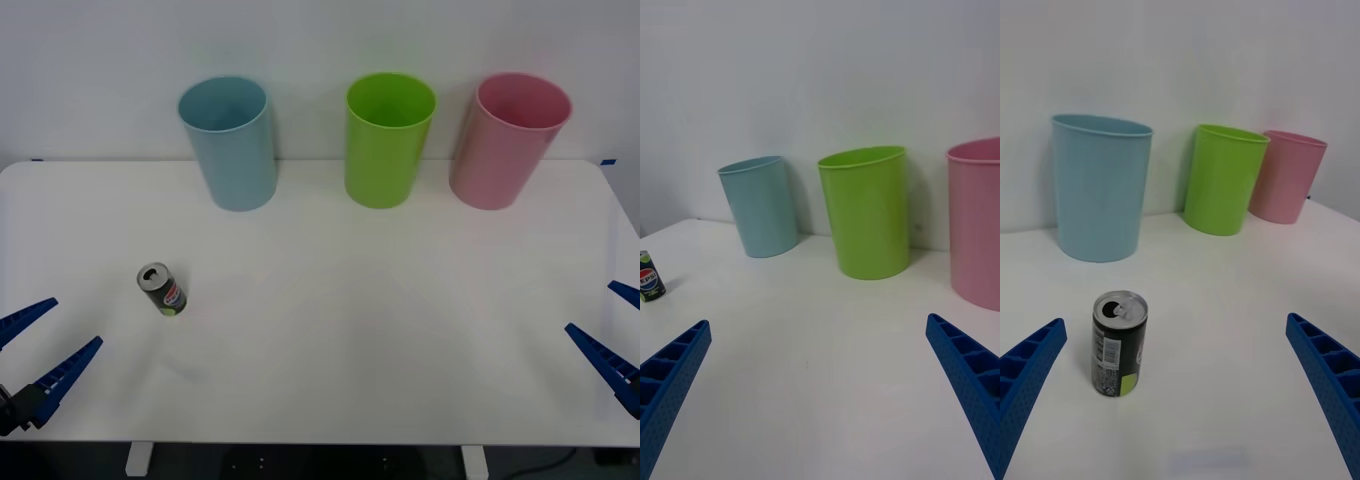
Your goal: Grasp the object on the table and drop it into the matching bin: aluminum can to the light blue bin, PET bottle to the pink bin.
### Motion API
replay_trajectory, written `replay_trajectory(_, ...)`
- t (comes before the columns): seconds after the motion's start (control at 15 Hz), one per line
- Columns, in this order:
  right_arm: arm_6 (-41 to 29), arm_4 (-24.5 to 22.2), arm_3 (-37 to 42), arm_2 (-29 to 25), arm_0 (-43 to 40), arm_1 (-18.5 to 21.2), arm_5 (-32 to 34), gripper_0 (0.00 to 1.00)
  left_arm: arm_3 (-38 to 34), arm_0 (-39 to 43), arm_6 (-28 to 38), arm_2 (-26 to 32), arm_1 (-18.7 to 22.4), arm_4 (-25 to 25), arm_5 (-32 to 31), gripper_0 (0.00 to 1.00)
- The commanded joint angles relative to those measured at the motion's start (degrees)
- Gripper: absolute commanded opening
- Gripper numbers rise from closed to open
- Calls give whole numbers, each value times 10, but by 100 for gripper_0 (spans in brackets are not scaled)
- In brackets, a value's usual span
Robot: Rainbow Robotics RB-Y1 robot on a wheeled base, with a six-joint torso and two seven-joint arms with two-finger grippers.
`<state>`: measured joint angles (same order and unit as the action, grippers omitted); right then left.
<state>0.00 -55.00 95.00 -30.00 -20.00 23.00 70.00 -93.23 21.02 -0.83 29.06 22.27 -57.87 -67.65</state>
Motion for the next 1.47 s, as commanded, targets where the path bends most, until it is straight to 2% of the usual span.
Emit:
replay_trajectory(0.07, 0, 0, 0, 0, 0, 0, 0, 100, 10, -2, -6, -9, 0, -15, 17, 100)
replay_trajectory(0.27, 0, 0, 0, 0, 0, 0, 0, 100, 15, -4, -11, -17, 0, -44, 57, 100)
replay_trajectory(0.4, 0, 0, 0, 0, 0, 0, 0, 100, 28, -6, -20, -28, 0, -46, 69, 100)
replay_trajectory(0.73, 0, 0, 0, 0, 0, 0, 0, 100, 137, -59, -117, -39, 0, -46, 71, 100)
replay_trajectory(1.07, 0, 0, 0, 0, 0, 0, 0, 100, 234, -110, -194, -58, 0, -28, 71, 100)
replay_trajectory(1.47, 0, 0, 0, 0, 0, 0, 0, 100, 277, -149, -211, -88, -1, -1, 91, 100)
